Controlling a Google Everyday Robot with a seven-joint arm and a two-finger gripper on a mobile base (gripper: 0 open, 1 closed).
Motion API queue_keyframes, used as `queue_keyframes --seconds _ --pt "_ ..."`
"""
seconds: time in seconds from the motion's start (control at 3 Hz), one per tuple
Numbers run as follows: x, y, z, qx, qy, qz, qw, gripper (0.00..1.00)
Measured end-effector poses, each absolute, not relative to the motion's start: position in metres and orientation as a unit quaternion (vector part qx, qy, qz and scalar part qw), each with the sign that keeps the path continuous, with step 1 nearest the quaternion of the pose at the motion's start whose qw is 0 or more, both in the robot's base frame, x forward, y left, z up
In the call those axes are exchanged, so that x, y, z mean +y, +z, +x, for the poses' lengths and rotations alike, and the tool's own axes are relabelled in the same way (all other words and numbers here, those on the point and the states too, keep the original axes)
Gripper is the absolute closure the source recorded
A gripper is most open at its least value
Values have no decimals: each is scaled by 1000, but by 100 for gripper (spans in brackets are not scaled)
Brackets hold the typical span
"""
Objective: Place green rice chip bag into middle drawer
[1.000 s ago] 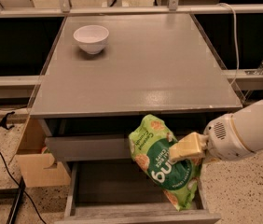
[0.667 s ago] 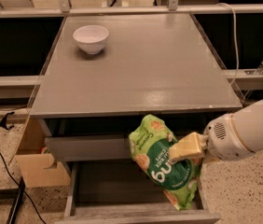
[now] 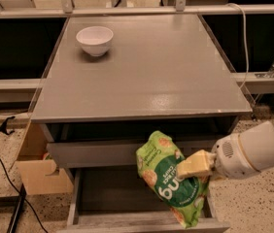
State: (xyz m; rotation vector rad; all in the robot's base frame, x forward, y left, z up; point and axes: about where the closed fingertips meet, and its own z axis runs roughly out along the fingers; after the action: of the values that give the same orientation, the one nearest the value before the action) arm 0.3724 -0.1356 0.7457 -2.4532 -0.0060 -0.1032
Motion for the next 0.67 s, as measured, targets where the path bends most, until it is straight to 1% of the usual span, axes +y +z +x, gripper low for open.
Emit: queue_keyframes --seconds 0.67 --pt "-138 673 352 17 11 -928 371 100"
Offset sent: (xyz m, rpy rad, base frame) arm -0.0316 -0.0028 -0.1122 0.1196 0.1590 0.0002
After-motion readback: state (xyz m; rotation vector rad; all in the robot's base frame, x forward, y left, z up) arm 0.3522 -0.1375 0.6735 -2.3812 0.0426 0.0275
